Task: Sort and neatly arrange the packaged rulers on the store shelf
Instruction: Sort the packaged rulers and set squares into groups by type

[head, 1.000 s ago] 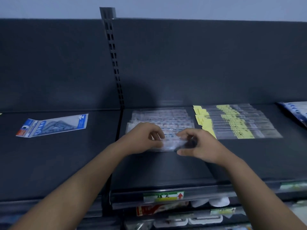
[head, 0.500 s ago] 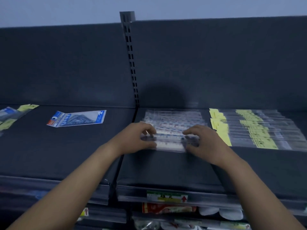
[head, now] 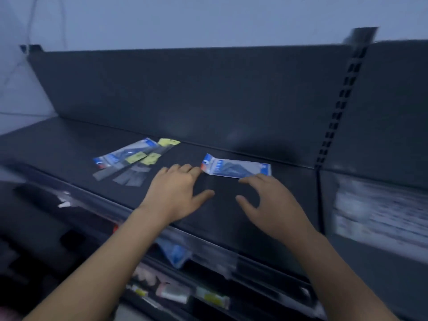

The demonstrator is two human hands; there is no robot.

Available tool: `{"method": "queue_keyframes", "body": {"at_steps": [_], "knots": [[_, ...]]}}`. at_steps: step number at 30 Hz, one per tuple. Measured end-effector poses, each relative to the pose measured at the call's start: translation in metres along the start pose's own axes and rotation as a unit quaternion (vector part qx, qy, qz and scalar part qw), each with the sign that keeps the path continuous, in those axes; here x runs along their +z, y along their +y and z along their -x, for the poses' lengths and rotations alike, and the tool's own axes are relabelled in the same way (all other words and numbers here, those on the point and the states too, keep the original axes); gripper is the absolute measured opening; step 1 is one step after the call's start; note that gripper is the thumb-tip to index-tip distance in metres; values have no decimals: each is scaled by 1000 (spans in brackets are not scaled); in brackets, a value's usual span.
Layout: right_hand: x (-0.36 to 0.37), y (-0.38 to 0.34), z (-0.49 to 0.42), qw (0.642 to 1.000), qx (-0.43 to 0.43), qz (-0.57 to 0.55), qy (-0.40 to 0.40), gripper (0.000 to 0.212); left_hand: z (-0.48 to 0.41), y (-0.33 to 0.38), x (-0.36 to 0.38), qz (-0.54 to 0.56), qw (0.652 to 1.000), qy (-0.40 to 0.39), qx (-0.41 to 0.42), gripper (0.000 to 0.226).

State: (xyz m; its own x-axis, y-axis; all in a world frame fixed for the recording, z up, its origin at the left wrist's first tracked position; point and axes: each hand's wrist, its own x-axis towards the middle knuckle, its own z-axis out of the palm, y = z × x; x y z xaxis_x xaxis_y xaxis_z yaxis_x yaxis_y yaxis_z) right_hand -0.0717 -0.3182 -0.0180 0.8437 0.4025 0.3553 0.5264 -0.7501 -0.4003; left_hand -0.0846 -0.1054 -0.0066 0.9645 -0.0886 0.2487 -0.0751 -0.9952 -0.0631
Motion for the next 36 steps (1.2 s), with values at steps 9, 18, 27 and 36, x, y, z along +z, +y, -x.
{"method": "queue_keyframes", "body": {"at_steps": [9, 18, 27, 36], "knots": [[133, -144, -109, 988, -23, -22, -154, 47, 2, -215, 31, 12, 998, -34, -48, 59], [178, -158, -173, 972, -9, 2, -234, 43, -57, -257, 68, 82, 994, -77, -16, 44], [186, -164, -214, 980, 146, 104, -87, 40, -108, -281, 75, 147, 983, -104, -18, 45], [181, -160, -244, 892, 434, -9, -124, 56, -156, -313, 73, 128, 966, -224, -24, 77]]}}
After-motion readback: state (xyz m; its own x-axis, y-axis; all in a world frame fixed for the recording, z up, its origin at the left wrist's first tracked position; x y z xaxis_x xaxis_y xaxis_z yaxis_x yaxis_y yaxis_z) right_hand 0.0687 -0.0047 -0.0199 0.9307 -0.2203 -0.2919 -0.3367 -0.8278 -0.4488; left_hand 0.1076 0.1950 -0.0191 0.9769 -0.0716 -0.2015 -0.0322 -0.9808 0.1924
